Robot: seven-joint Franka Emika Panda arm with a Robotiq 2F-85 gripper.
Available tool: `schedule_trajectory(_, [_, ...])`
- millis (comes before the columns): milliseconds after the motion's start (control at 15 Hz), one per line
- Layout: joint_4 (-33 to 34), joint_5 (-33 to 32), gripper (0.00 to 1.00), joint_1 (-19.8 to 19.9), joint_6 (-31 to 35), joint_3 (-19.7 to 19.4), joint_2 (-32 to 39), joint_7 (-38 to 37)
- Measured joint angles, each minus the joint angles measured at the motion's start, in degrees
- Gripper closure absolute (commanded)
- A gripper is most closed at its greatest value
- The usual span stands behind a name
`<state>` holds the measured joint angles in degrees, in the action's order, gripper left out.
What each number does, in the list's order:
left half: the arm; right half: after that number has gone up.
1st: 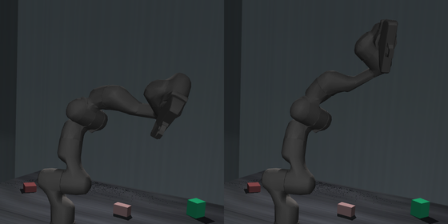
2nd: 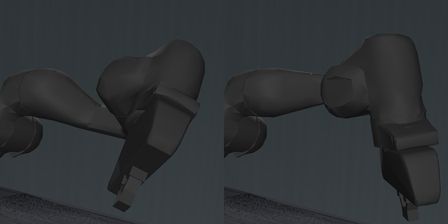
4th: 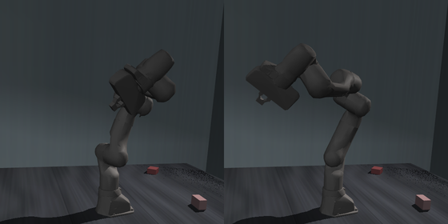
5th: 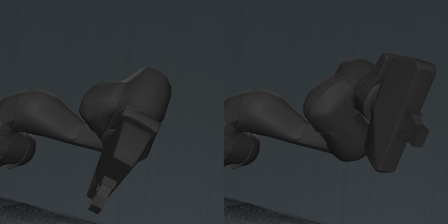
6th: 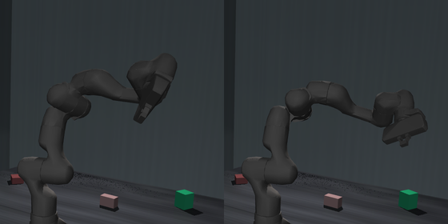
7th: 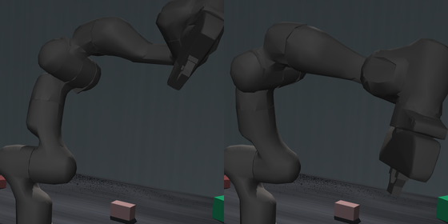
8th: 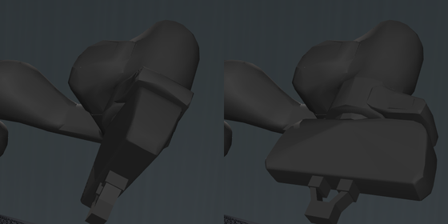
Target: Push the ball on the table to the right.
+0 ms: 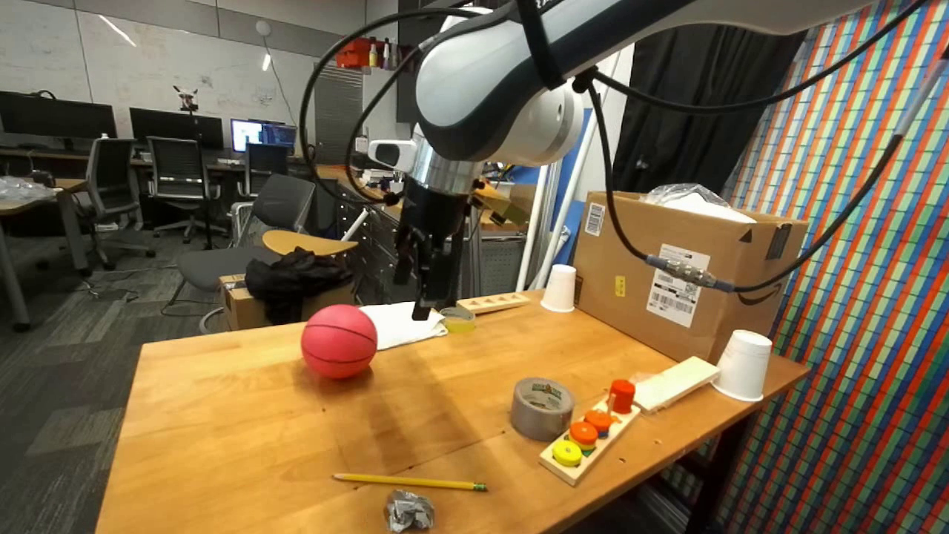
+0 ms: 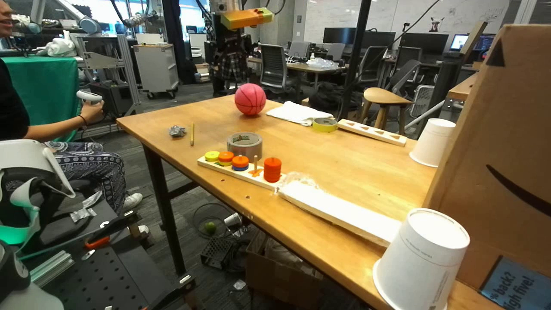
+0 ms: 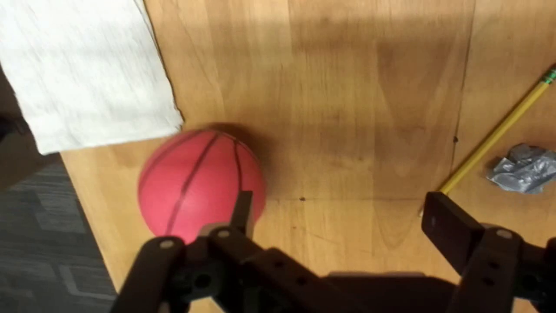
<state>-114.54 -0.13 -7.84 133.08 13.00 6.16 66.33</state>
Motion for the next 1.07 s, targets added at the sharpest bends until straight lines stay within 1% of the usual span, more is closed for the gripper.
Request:
schedule_trajectory(333, [-1.09, 1.32, 0.00, -2.48, -0.20, 2.08, -0.10, 4.21])
schedule_trajectory(667, [-2.23, 1.89, 0.00, -2.88, -0.22, 2.41, -0.64, 7.76])
schedule_trajectory(933, [-3.06, 2.28, 0.00, -2.88, -0.24, 2.41, -0.75, 9.16])
schedule_trajectory(1067, [-3.14, 3.52, 0.00, -2.88, -0.69, 2.41, -0.74, 9.64])
